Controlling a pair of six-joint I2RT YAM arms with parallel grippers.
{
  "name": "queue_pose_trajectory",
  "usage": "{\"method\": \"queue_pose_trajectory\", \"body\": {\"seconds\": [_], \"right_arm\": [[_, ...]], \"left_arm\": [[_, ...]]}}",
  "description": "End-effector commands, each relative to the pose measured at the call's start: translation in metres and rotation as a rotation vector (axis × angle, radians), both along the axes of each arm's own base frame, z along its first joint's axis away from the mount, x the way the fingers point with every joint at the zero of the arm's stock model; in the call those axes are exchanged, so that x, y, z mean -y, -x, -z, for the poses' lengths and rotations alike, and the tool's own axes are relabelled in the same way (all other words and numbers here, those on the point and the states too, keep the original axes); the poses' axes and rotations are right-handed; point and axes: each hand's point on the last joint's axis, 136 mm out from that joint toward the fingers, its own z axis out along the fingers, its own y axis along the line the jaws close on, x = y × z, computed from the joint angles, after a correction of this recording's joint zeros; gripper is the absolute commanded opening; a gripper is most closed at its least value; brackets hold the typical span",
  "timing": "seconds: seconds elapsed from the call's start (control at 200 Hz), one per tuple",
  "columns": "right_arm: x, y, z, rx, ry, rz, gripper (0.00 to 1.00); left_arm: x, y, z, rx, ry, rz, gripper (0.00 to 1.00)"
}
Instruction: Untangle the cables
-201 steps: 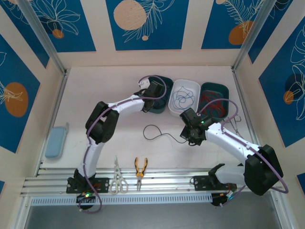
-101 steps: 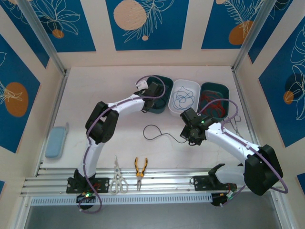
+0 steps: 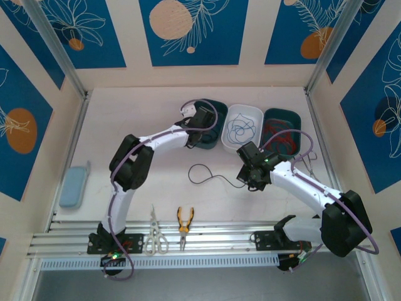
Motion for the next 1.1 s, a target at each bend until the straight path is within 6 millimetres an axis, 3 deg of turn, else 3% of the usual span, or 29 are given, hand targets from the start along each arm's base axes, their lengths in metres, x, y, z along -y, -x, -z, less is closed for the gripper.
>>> {"method": "queue_pose_trajectory", "body": {"seconds": [0.0, 0.085, 0.345, 0.53, 0.685, 0.795, 0.87, 1.09], "right_arm": [[0.002, 0.001, -0.003, 0.011, -0.003, -0.008, 0.0], [0.001, -0.001, -0.006, 0.017, -0.003, -0.011, 0.0], [-0.001, -0.005, -0.015, 0.052, -0.011, -0.026, 0.0], [-0.005, -0.007, -0.029, 0.096, -0.029, -0.048, 0.0], [-0.019, -0.017, -0.054, 0.185, -0.058, -0.118, 0.0], [-0.033, -0.025, -0.079, 0.278, -0.07, -0.208, 0.0], [-0.043, -0.028, -0.091, 0.316, -0.087, -0.268, 0.0], [-0.066, -0.029, -0.1, 0.3, -0.133, -0.358, 0.0]], "left_arm": [[0.009, 0.001, -0.058, 0.108, 0.071, 0.04, 0.61], [0.006, 0.005, -0.072, 0.134, 0.084, 0.044, 0.66], [-0.008, 0.021, -0.111, 0.215, 0.081, 0.094, 1.0], [-0.028, 0.04, -0.131, 0.277, 0.009, 0.153, 1.0], [-0.036, 0.063, -0.141, 0.358, -0.017, 0.287, 1.0], [-0.043, 0.078, -0.135, 0.367, 0.018, 0.362, 1.0], [-0.051, 0.087, -0.12, 0.288, 0.045, 0.392, 1.0], [-0.075, 0.122, -0.056, 0.018, 0.051, 0.399, 1.0]]}}
